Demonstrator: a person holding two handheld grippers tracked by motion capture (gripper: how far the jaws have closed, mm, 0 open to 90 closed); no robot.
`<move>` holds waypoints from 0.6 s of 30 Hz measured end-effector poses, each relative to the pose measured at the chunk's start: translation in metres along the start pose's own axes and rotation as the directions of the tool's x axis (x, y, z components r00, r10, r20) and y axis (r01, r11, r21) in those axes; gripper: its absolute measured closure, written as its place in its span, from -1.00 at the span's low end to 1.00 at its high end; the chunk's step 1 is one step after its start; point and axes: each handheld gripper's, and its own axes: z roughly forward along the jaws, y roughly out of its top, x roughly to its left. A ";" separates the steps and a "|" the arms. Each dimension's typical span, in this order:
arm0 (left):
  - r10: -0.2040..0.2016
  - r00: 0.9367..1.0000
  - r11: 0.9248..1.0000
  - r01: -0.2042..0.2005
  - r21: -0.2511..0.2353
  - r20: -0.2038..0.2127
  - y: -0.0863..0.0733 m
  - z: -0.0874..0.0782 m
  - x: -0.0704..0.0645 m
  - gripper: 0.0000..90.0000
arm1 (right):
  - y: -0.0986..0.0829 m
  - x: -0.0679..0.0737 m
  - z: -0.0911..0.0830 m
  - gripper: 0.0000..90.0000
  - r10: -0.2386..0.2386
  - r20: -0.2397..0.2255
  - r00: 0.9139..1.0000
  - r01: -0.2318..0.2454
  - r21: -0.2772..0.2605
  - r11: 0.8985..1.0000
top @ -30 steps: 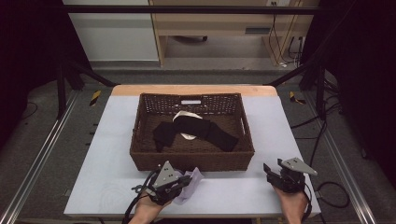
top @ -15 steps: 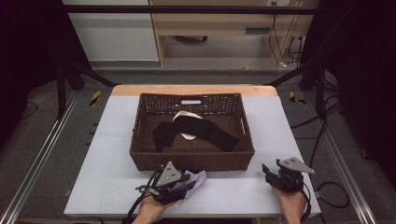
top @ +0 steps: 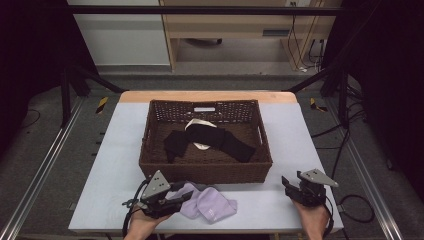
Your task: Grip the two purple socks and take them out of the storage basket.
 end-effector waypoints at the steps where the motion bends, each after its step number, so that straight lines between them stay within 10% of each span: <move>1: 0.000 1.000 1.000 0.000 0.001 -0.014 -0.003 -0.004 0.002 0.20 | 0.000 0.000 0.000 -0.12 0.001 0.000 1.000 -0.001 0.000 1.000; 9: -0.039 0.990 0.999 0.040 0.009 -0.133 -0.024 -0.031 0.027 0.12 | -0.001 -0.001 -0.001 -0.13 0.010 -0.001 1.000 -0.010 0.002 1.000; 18: -0.102 0.961 0.993 0.113 0.030 -0.256 -0.042 -0.043 0.051 -0.21 | -0.002 -0.003 -0.001 -0.27 0.016 0.004 1.000 -0.016 -0.005 1.000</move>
